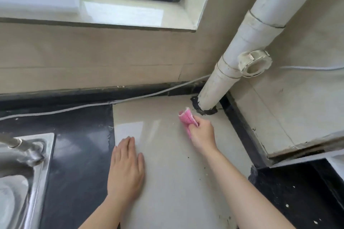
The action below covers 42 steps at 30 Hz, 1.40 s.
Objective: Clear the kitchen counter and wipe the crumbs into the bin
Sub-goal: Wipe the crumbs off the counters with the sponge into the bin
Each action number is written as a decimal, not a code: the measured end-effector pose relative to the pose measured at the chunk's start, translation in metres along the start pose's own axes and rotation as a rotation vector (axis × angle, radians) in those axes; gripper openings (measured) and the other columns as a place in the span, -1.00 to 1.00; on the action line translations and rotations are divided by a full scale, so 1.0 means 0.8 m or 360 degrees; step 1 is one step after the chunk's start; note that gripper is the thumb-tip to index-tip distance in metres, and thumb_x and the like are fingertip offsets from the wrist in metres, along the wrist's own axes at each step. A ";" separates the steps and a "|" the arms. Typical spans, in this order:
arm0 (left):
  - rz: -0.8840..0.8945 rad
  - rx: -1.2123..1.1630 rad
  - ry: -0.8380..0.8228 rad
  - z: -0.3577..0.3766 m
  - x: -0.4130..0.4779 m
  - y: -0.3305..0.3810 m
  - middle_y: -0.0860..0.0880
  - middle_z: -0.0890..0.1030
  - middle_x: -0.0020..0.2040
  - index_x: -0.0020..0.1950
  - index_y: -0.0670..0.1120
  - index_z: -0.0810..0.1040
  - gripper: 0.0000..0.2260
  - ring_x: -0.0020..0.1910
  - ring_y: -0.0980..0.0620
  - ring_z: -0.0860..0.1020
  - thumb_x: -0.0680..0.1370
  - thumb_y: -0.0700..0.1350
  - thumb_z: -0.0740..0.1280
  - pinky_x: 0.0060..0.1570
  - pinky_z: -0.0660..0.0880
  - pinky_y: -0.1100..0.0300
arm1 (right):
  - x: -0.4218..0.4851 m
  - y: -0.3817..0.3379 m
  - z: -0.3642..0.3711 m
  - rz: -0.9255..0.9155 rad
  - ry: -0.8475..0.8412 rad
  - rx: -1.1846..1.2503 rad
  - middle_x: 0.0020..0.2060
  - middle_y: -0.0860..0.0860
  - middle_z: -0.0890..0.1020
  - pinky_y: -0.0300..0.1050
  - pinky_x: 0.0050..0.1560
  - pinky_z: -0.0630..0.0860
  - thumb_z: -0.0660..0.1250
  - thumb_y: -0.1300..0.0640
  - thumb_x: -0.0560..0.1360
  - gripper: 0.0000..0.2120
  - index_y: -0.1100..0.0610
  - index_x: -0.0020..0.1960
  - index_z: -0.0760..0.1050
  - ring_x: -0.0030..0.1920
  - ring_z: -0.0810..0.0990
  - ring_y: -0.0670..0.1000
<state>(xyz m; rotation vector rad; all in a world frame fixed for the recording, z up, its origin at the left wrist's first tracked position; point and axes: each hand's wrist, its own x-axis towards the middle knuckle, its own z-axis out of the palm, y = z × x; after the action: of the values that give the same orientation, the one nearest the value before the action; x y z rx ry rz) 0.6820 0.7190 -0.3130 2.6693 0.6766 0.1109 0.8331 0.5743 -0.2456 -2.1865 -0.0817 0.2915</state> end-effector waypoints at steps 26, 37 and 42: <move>-0.0065 -0.0014 0.0015 0.004 0.006 -0.002 -0.16 0.41 0.35 0.38 -0.25 0.38 -0.50 0.35 -0.09 0.28 0.53 -0.01 0.04 0.43 0.05 0.13 | 0.151 -0.011 0.047 -0.0620 -0.0409 -0.0648 0.12 0.11 0.62 -0.01 0.14 0.42 0.16 0.41 0.46 -0.61 0.16 0.15 0.60 0.13 0.48 0.18; -0.0071 0.0010 0.0004 0.003 0.005 0.000 -0.20 0.40 0.35 0.37 -0.26 0.38 -0.49 0.34 -0.11 0.27 0.53 -0.01 0.02 0.41 0.09 0.07 | 0.065 0.038 -0.057 -0.0207 -0.0982 -0.0638 -0.25 -0.03 0.68 -0.02 -0.05 0.53 0.31 0.39 0.25 -0.74 0.14 -0.21 0.70 -0.12 0.61 -0.03; -0.0062 0.0006 0.0019 0.003 0.007 0.000 -0.19 0.40 0.35 0.37 -0.26 0.38 -0.48 0.35 -0.12 0.27 0.53 0.01 0.01 0.41 0.06 0.11 | 0.131 0.010 -0.002 -0.0701 -0.0397 -0.0839 0.23 0.06 0.56 -0.05 0.21 0.36 0.20 0.41 0.45 -0.55 0.10 0.26 0.54 0.20 0.45 0.09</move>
<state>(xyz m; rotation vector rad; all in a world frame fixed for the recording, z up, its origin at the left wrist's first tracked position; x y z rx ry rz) 0.6871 0.7210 -0.3153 2.6592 0.7329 0.1153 0.9349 0.5852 -0.2699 -2.5542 -0.8510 0.3121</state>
